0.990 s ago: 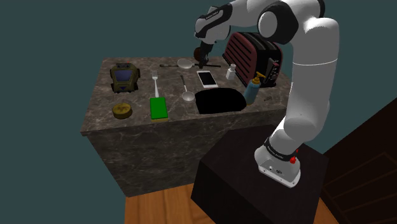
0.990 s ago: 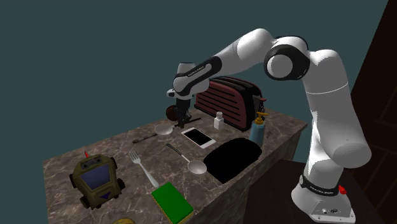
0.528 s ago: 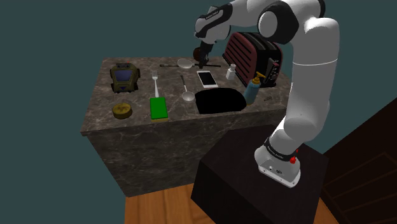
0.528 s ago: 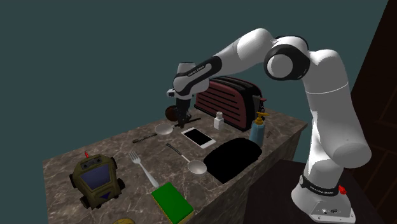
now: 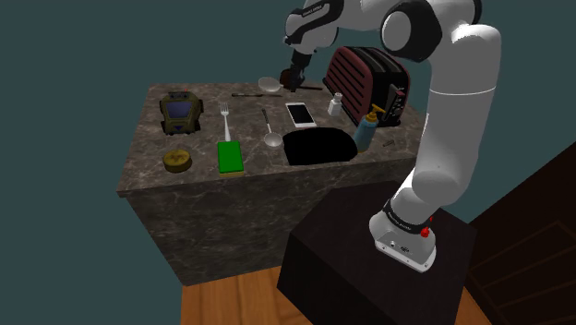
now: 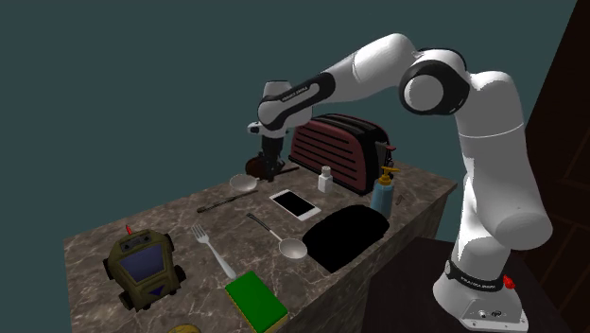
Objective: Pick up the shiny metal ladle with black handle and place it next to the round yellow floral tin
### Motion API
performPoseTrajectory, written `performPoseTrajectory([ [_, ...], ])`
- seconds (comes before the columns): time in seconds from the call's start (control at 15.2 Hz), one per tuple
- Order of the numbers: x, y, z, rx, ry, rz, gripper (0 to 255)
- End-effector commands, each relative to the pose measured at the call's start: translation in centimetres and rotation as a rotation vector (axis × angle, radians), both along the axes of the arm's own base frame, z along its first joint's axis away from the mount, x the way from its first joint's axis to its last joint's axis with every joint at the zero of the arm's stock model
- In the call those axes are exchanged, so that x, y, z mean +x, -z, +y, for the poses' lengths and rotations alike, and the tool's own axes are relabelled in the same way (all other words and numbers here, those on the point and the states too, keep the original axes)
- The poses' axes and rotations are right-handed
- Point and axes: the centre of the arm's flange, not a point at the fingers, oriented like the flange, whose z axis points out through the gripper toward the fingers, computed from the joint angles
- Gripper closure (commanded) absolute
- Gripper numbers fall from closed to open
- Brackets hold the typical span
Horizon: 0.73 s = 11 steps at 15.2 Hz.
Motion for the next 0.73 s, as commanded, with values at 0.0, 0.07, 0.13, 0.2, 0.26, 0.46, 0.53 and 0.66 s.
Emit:
performPoseTrajectory([
  [0.0, 0.1, -1.2, 0.0, 0.000, 0.000, 0.000, 255],
  [0.07, 0.1, -1.7, 0.0, 0.000, 0.000, 0.000, 255],
  [0.13, 0.1, -2.2, 0.0, 0.000, 0.000, 0.000, 255],
  [0.2, 0.1, -2.7, 0.0, 0.000, 0.000, 0.000, 255],
  [0.26, 0.1, -3.3, 0.0, 0.000, 0.000, 0.000, 255],
  [0.46, 0.1, -4.8, 0.0, 0.000, 0.000, 0.000, 255],
  [0.53, 0.1, -5.4, 0.0, 0.000, 0.000, 0.000, 255],
  [0.66, 0.1, -6.4, 0.0, 0.000, 0.000, 0.000, 255],
])
